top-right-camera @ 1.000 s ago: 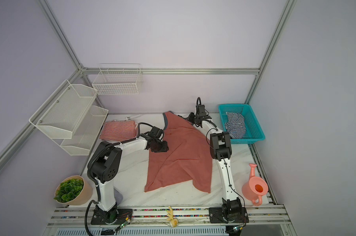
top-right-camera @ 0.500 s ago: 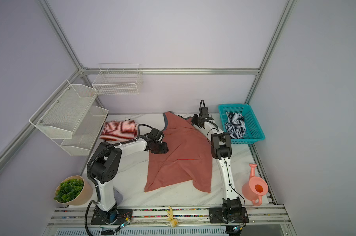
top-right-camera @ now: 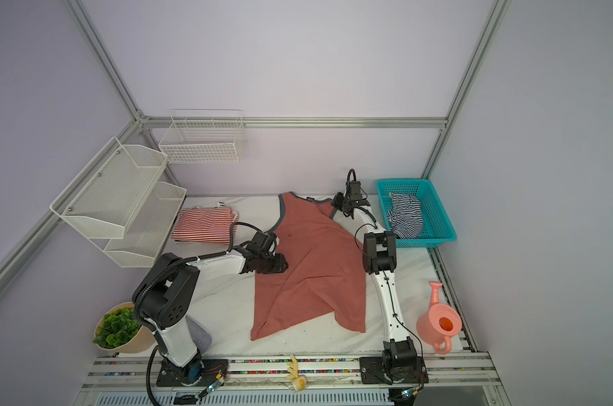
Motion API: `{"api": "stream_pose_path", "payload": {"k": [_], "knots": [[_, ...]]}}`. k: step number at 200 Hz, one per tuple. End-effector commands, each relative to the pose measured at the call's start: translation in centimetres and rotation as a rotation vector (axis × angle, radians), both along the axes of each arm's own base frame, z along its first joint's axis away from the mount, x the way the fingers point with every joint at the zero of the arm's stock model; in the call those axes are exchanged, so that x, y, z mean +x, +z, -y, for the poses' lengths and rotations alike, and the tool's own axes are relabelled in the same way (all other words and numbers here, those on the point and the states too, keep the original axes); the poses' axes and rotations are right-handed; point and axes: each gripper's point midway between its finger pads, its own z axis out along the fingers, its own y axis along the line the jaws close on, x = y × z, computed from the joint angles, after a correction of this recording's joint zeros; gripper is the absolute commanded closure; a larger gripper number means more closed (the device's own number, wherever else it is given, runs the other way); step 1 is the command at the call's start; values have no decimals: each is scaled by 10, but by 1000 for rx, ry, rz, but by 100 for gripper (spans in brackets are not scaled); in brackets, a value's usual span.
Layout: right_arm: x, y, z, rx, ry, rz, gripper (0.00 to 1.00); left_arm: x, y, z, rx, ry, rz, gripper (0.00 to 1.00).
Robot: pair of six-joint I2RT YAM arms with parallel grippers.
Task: Fold and stack the tank tops
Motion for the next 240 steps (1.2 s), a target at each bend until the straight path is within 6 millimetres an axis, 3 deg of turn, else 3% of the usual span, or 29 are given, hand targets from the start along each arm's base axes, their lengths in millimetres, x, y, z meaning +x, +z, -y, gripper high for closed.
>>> {"api": "stream_pose_path", "payload": {"k": [1, 35, 68, 96, 115, 142, 171, 190, 216, 240], "knots": [[2, -11, 3, -7, -2, -11, 100, -114, -70, -49, 224, 16, -414, 52], [12, 1, -7, 38, 37, 70, 100, -147, -72, -51, 253, 10, -457, 52], [19, 14, -20, 121, 86, 149, 100, -164, -73, -50, 260, 2, -483, 52], [21, 33, -39, 190, 157, 229, 100, -165, -64, -40, 249, -22, -467, 49], [17, 55, -54, 223, 218, 273, 100, -154, -49, -27, 229, -46, -429, 45], [-1, 98, -67, 210, 307, 307, 100, -107, 5, -4, 217, -94, -266, 37], [-35, 147, -60, 114, 317, 326, 100, -41, 97, 29, 180, -154, -12, 33], [-65, 163, -50, 70, 296, 287, 99, -4, 151, 47, 133, -178, 131, 32], [-115, 152, -42, -2, 255, 173, 92, 53, 205, 53, 138, -140, 322, 32], [-168, 126, -43, -70, 226, 57, 91, 115, 230, 43, 144, -70, 428, 35]]}}
